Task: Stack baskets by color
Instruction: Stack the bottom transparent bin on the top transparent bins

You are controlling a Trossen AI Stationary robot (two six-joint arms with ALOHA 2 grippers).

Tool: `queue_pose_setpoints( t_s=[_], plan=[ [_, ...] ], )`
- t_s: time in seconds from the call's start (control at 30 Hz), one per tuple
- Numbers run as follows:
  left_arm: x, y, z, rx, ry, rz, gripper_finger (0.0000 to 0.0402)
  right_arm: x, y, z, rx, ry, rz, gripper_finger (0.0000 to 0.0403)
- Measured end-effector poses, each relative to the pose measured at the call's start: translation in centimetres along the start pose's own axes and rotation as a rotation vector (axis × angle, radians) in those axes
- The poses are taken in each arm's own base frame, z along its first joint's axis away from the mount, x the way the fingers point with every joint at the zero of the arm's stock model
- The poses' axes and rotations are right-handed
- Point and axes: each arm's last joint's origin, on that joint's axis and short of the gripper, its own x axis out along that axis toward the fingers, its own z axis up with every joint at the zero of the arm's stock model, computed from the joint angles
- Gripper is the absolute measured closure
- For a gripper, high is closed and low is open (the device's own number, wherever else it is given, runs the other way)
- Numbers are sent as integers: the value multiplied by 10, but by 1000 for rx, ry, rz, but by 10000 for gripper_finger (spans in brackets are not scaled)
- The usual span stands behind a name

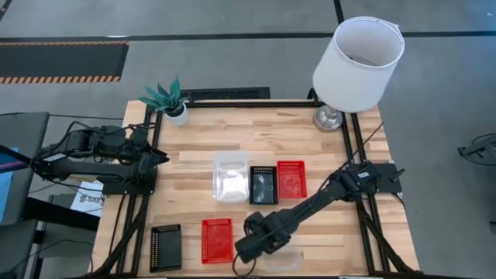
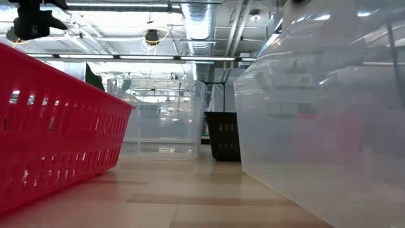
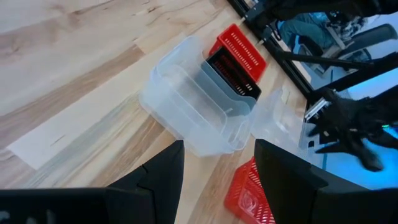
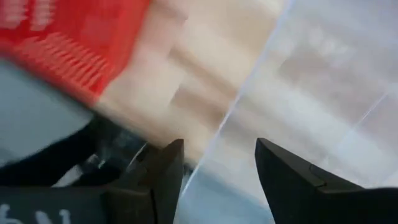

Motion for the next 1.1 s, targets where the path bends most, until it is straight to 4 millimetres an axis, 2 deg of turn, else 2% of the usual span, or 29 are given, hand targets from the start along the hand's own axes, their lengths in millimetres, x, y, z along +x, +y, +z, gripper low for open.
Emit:
queue_pose_setpoints(
  t_s=[0.33,0.6,0.87,1.1],
  plan=[
    [0,0,0,-1,5,-5,219,39,5,15,14,12,-66,187],
    [0,0,0,-2,14,-14,219,54,6,18,24,42,-81,194],
    [0,0,0,-2,14,-14,219,53,7,18,29,32,-75,261],
    [0,0,0,4,16,-16,219,53,7,18,29,32,-74,340]
  ],
)
